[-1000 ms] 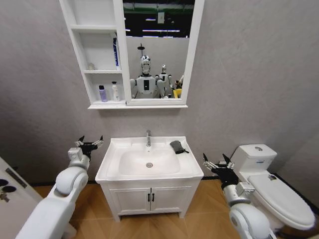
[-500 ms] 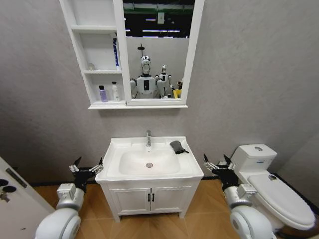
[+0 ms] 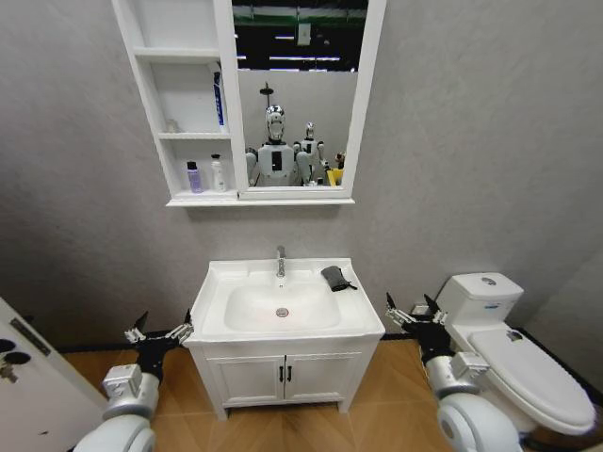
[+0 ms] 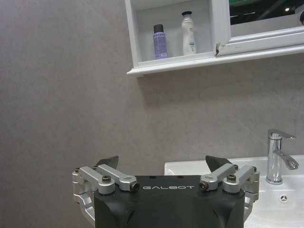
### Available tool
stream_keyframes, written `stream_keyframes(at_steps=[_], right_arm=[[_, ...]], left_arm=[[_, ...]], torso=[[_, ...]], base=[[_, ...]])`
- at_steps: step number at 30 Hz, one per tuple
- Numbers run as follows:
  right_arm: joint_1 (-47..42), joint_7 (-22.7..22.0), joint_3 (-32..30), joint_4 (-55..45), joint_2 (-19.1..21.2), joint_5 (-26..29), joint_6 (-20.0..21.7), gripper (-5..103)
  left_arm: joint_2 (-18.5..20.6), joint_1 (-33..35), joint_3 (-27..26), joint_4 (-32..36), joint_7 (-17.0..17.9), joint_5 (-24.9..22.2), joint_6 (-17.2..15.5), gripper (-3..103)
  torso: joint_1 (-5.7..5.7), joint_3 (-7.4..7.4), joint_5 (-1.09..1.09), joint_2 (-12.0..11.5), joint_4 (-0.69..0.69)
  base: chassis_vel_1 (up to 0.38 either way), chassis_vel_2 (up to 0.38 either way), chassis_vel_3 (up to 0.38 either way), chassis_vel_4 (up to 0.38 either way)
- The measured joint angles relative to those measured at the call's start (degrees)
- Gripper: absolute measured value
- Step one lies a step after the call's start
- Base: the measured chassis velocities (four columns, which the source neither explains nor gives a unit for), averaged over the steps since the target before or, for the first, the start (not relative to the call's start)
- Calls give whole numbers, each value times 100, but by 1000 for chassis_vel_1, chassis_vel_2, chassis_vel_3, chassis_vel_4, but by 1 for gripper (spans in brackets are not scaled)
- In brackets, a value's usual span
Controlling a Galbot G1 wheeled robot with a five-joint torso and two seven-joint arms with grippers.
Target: Move facial cleanser and shampoo from washbasin to cabinet, then wipe washbasin with towel.
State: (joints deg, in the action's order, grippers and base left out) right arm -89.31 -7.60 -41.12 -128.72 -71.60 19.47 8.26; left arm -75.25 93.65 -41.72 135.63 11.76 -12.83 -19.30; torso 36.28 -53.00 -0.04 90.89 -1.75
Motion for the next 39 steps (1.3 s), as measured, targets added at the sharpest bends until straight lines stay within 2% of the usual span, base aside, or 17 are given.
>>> stream_keyframes(at_steps=[17,34,36,38,39], right_arm=[[37,-123,-16,0,-63,-41,-9,100],[75,-169,92,150,-95,-173,-47,100],[142,-255,125,231,-60,-99,19,100],[398,-571,168,526,127,358,283,100],[398,-571,168,526,127,358,283,100]], left_arm=[[18,-26,12,-25,4,-17,-7,100],[24,-32,18,-35,10,-25,-8,100],[24,-32,18,-35,10,-25,-8,100],[24,-32,18,-36,10,-25,-7,100],[24,-32,18,-36,10,-25,-7,100]], torso=[[-1,0,0,0,0],[5,-2,-2,-3,0],[5,-2,0,-2,0],[1,-1,-2,-2,1],[1,-1,-2,-2,1]], base=[[-2,4,3,-6],[-115,113,128,-125],[-35,46,57,-25],[0,0,0,0],[0,0,0,0]])
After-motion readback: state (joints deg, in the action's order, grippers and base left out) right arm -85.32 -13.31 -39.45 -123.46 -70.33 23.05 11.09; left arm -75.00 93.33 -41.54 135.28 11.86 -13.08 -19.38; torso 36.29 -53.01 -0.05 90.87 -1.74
